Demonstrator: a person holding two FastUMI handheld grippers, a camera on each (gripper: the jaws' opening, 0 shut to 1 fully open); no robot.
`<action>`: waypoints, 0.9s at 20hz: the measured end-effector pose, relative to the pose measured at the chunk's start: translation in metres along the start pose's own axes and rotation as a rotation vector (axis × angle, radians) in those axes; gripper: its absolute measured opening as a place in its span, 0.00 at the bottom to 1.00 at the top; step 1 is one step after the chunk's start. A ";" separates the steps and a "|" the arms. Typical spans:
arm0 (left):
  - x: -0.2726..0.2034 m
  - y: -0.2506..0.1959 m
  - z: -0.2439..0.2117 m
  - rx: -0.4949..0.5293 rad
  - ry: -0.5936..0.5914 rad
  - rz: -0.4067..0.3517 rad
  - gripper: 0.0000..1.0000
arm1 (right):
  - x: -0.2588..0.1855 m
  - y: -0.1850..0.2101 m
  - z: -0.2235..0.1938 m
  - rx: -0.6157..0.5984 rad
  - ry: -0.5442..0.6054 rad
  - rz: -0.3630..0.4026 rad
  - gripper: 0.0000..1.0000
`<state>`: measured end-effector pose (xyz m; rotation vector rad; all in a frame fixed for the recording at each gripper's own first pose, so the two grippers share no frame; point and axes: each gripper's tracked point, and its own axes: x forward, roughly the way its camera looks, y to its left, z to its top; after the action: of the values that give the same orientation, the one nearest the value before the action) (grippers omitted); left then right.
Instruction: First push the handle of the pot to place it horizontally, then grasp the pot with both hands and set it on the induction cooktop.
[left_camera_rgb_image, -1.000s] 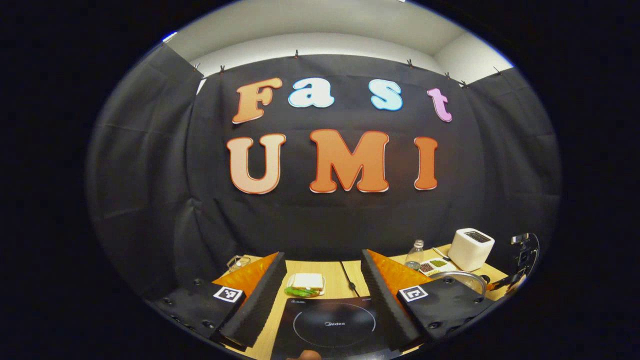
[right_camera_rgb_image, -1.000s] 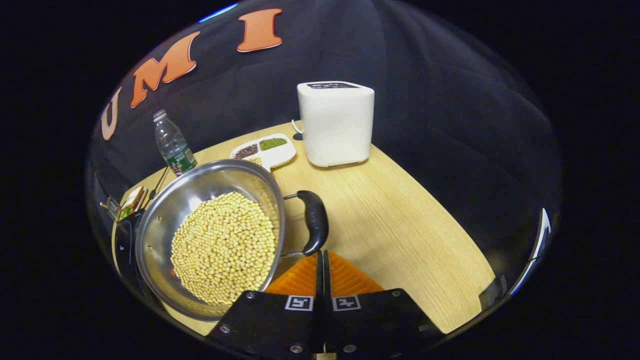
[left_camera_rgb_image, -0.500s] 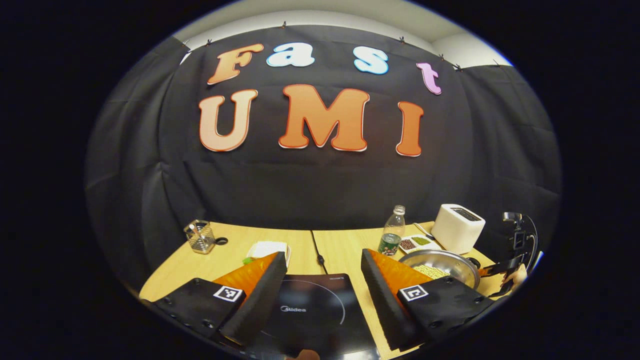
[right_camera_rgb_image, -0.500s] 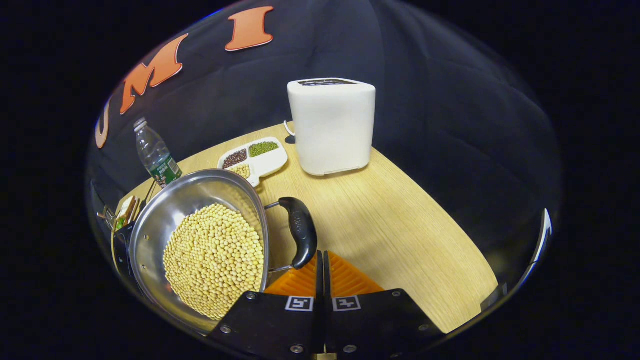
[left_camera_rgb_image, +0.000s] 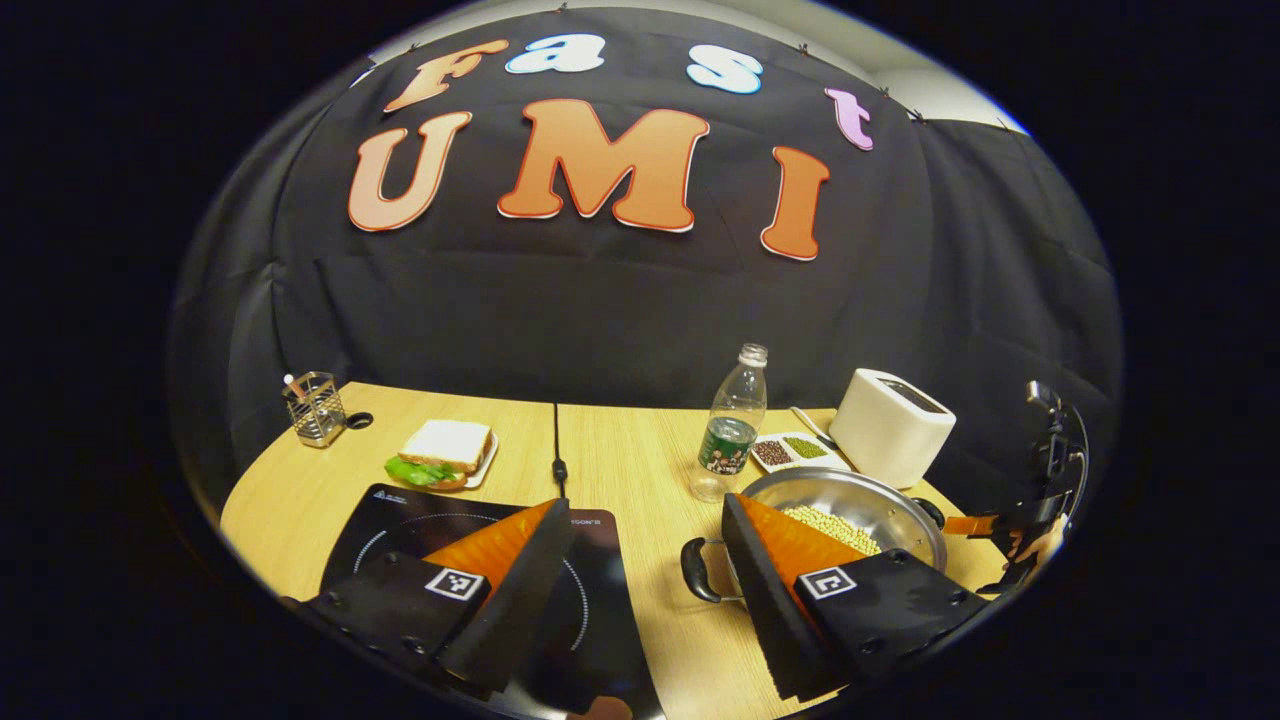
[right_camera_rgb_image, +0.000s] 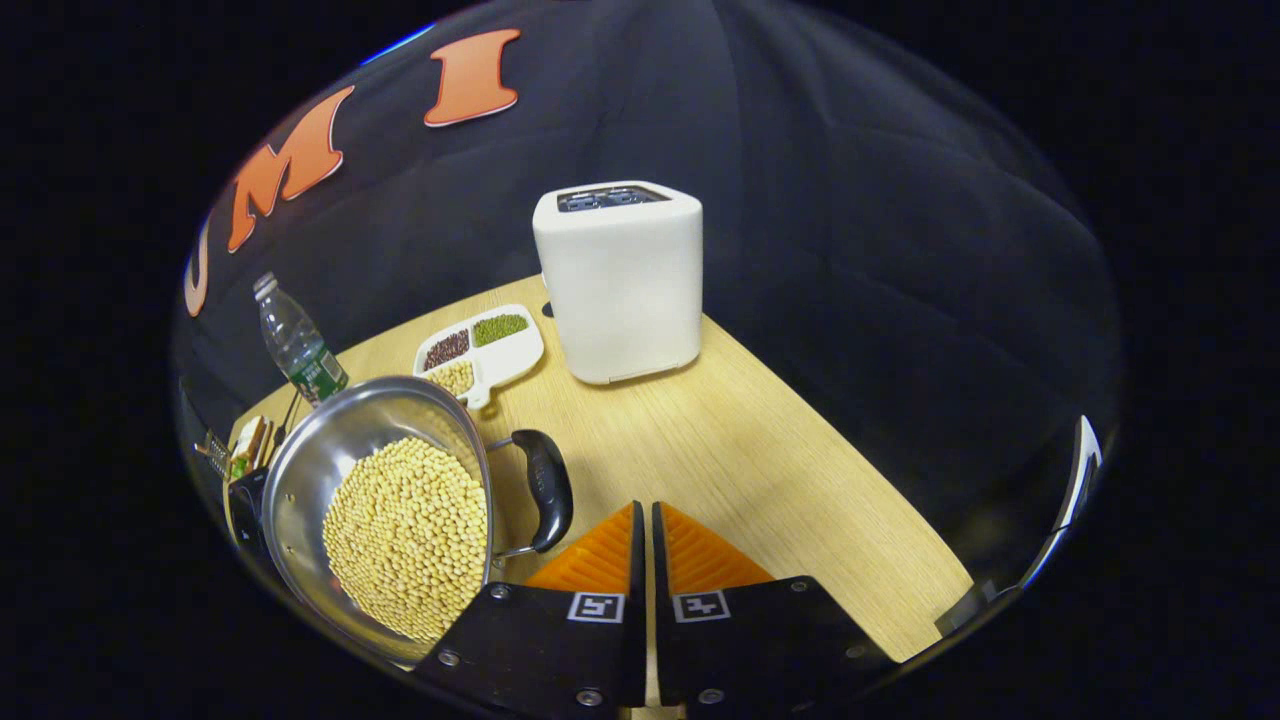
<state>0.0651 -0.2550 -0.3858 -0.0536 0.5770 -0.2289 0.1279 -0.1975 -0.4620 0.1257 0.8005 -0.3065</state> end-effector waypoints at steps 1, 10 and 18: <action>0.005 -0.004 -0.006 0.006 0.012 0.001 0.99 | -0.005 0.000 0.007 0.007 -0.021 0.011 0.06; 0.063 -0.048 -0.057 -0.007 0.112 -0.050 0.99 | -0.015 0.050 0.039 -0.182 -0.184 0.138 0.77; 0.100 -0.061 -0.099 0.035 0.201 -0.056 0.99 | 0.018 0.061 0.014 -0.185 -0.089 0.152 0.91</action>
<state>0.0804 -0.3363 -0.5157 -0.0128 0.7725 -0.3006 0.1691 -0.1467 -0.4654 -0.0010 0.7231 -0.0931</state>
